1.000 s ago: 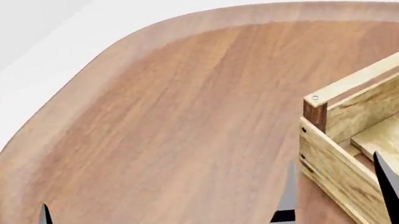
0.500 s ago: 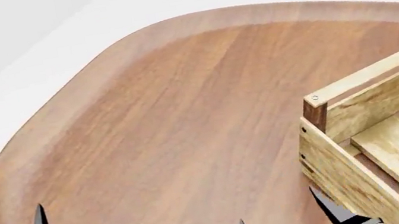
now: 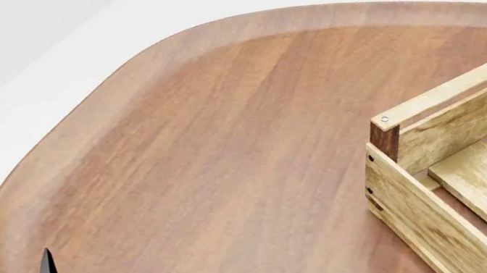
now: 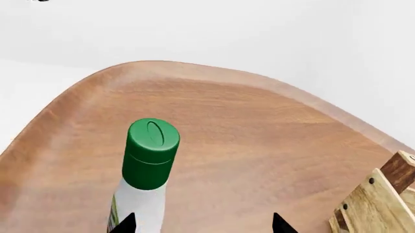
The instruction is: Pick up the salad dressing and put it in the tray.
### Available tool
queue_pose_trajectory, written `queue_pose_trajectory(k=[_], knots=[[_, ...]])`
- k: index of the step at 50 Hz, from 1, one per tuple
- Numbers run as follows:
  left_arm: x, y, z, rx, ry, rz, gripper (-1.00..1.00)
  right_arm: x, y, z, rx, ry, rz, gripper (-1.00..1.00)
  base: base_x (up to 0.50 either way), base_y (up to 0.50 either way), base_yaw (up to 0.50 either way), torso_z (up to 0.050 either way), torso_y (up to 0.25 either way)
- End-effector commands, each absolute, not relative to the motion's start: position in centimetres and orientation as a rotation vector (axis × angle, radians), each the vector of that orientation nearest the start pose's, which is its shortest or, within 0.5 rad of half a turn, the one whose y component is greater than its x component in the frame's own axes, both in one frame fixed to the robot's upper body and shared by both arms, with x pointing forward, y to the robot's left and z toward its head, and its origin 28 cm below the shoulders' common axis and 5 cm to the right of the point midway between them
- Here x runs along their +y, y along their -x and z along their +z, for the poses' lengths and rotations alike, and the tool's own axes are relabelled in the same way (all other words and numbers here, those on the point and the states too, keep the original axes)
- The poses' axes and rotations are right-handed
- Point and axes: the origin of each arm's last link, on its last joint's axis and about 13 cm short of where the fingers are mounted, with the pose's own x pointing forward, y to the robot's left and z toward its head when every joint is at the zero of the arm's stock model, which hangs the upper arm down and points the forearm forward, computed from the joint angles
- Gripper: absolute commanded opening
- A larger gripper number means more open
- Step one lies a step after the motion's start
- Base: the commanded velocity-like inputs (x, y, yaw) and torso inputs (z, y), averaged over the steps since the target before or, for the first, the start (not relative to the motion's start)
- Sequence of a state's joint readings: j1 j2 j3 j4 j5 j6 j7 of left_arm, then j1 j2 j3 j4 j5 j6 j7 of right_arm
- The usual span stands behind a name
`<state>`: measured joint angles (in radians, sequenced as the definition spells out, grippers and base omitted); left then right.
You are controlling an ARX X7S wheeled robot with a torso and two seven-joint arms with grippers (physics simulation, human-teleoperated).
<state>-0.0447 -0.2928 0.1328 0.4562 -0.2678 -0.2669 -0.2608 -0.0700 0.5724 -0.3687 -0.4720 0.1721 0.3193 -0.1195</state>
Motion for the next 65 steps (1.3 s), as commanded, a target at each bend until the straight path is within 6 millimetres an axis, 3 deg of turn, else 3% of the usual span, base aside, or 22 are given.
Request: queue_pose_trajectory(k=[1, 29, 53, 65], knots=[[22.3, -21.0, 9.8, -0.181, -0.009, 0.01, 1.0, -13.1, -17.0, 6.2, 0.131, 0.343, 0.65, 1.0, 0.0, 0.0, 0.0, 0.0, 0.0], [22.6, -21.2, 10.1, -0.188, -0.016, 0.022, 1.0, -9.2, -19.9, 4.5, 0.174, 0.213, 0.791, 1.0, 0.0, 0.0, 0.0, 0.0, 0.0], [22.6, -21.1, 9.8, -0.182, -0.015, 0.021, 1.0, -8.7, -22.6, 3.8, 0.171, 0.159, 0.669, 1.0, 0.0, 0.0, 0.0, 0.0, 0.0], [22.7, -21.1, 9.8, -0.181, -0.014, 0.024, 1.0, -8.0, -22.8, 3.4, 0.194, 0.155, 0.724, 1.0, 0.0, 0.0, 0.0, 0.0, 0.0]])
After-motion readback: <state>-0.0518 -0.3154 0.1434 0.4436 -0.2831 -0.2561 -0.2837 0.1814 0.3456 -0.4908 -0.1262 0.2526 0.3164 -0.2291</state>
